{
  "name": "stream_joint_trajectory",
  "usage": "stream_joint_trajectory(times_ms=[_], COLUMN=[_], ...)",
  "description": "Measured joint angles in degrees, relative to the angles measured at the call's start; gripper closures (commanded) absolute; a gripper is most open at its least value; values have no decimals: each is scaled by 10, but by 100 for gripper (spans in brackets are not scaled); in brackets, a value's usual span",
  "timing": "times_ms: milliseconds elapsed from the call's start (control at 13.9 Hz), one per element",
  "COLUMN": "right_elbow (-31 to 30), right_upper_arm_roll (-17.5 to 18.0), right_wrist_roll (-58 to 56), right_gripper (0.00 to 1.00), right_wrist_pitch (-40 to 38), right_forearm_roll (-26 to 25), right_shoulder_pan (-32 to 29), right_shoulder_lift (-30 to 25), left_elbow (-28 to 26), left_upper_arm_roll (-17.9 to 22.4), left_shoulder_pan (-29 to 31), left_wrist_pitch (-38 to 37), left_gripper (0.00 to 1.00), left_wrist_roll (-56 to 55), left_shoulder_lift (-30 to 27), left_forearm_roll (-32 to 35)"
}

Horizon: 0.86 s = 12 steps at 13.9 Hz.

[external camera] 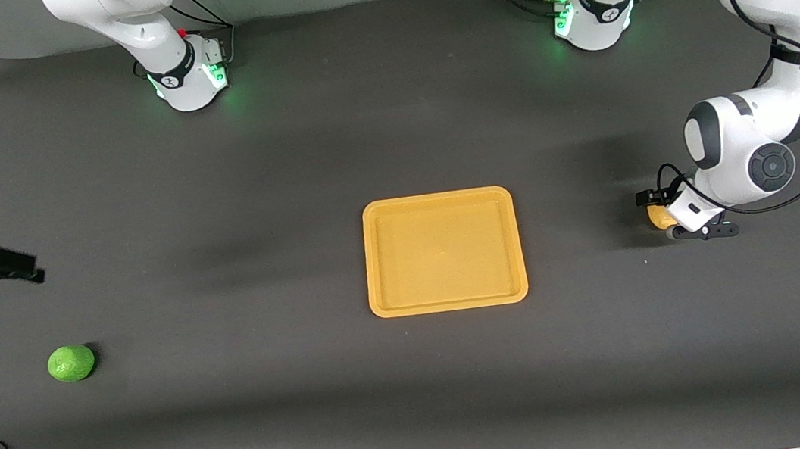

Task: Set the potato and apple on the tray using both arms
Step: 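Move the left gripper to the tray while the right gripper grasps the apple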

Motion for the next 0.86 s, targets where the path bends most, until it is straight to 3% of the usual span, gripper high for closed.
stream_joint_trajectory(times_ms=[72, 432, 648, 864], right_elbow=[1, 60, 72, 56], right_upper_arm_roll=[-2, -5, -3, 0], right_wrist_roll=[-41, -157, -160, -160], right_gripper=[0, 0, 0, 0], right_wrist_pitch=[19, 55, 89, 165], right_forearm_roll=[0, 4, 30, 40], right_shoulder_pan=[-26, -123, -127, -123], right_shoulder_lift=[13, 101, 150, 198], left_elbow=[4, 50, 113, 151], left_upper_arm_roll=[-1, -17, -66, -118], left_shoulder_pan=[0, -27, -92, -172], left_wrist_pitch=[1, -26, -117, -121], left_gripper=[93, 93, 91, 84], left_wrist_roll=[0, -60, -185, -302], left_shoulder_lift=[-2, -67, -87, -56], left_forearm_roll=[0, -8, -10, -11])
